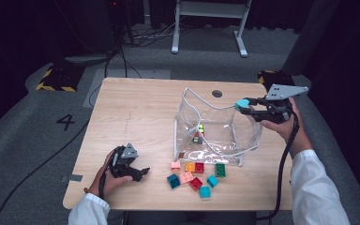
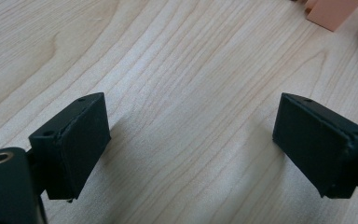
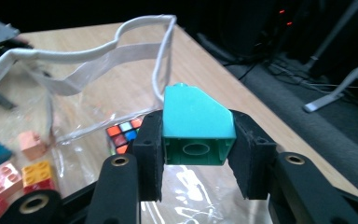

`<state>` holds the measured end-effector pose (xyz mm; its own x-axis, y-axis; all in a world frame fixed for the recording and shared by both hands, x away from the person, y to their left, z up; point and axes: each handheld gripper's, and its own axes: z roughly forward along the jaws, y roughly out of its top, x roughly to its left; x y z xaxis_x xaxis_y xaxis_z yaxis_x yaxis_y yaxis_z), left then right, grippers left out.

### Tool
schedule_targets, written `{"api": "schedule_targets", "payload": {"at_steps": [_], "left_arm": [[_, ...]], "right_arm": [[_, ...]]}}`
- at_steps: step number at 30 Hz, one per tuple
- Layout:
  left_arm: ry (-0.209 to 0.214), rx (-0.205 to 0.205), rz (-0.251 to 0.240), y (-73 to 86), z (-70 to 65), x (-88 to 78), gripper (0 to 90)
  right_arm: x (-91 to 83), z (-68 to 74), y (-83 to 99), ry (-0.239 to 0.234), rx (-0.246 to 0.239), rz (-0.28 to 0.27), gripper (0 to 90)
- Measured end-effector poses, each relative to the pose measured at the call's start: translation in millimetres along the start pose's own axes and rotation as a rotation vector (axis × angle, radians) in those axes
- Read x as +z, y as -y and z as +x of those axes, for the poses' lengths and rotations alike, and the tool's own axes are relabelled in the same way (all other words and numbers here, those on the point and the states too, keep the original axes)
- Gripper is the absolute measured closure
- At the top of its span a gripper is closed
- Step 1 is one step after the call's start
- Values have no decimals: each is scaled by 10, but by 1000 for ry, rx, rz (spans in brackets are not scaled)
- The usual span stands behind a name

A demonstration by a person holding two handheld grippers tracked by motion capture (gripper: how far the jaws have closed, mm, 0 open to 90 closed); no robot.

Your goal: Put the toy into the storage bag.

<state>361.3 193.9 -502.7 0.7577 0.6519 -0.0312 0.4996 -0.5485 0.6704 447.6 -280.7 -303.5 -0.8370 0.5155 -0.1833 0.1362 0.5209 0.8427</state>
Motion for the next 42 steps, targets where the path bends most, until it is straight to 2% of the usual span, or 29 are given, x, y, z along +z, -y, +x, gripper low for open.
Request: {"api": "schedule_targets", "payload": {"at_steps": [1, 2, 9, 10, 13, 14, 15, 16, 17, 18, 19, 20, 21, 22, 23, 24, 25, 26, 27, 29, 32, 33, 37, 42], "left_arm": [[0, 0, 0, 0, 0, 0, 110], [2, -2, -1, 1, -2, 1, 110], [3, -3, 2, 1, -2, 0, 110], [1, -2, 1, 0, -1, 0, 110], [2, -1, 1, 0, -1, 0, 110], [1, -2, 0, 1, -1, 0, 110], [1, -2, 0, 1, -1, 0, 110], [5, -2, 0, 1, -2, 2, 110], [1, -1, 1, 0, -1, 0, 110], [-1, -2, -1, 0, -2, 0, 110], [3, -1, 0, 1, -1, 1, 110], [0, -1, -1, 0, -1, 1, 110], [0, -1, -1, 0, -1, 1, 110], [5, -2, 0, 1, -1, 2, 110], [5, -2, 0, 1, -1, 2, 110], [2, -1, 0, 0, 0, 1, 110], [5, -4, -1, 1, -3, 3, 110], [-1, 0, 0, 0, 0, 0, 110], [-1, 0, 0, 0, 0, 0, 110], [1, -2, -1, 0, -2, 0, 110], [2, -3, -1, 1, -2, 2, 110], [5, -2, 1, 1, -1, 2, 110], [0, -2, 0, 0, -2, 0, 110], [4, -2, 1, 1, -1, 1, 110]], "right_arm": [[0, 0, 0, 0, 0, 0, 586], [54, 13, -10, -23, -30, 14, 585], [185, 45, -18, -74, -66, 73, 585], [220, 55, -18, -89, -82, 98, 585], [260, 58, -12, -102, -93, 127, 585], [300, 56, 1, -126, -100, 169, 585], [322, 53, 12, -131, -107, 192, 585], [322, 53, 12, -131, -107, 192, 585], [341, 48, 25, -135, -110, 215, 585], [385, 34, 53, -136, -127, 266, 585], [385, 34, 53, -136, -127, 266, 585], [412, 14, 74, -134, -134, 306, 585], [412, 14, 74, -134, -134, 306, 585], [434, 10, 94, -132, -146, 349, 585], [434, 10, 94, -132, -146, 349, 585], [440, 12, 103, -128, -142, 383, 585], [459, -5, 117, -127, -160, 410, 585], [477, -22, 136, -99, -169, 458, 585], [477, -22, 136, -99, -169, 458, 585], [487, -44, 175, -81, -161, 535, 585], [473, -54, 192, -82, -169, 578, 585], [458, -54, 201, -72, -177, 613, 585], [451, -58, 221, -74, -182, 631, 584], [409, -43, 262, -95, -171, 594, 581]]}}
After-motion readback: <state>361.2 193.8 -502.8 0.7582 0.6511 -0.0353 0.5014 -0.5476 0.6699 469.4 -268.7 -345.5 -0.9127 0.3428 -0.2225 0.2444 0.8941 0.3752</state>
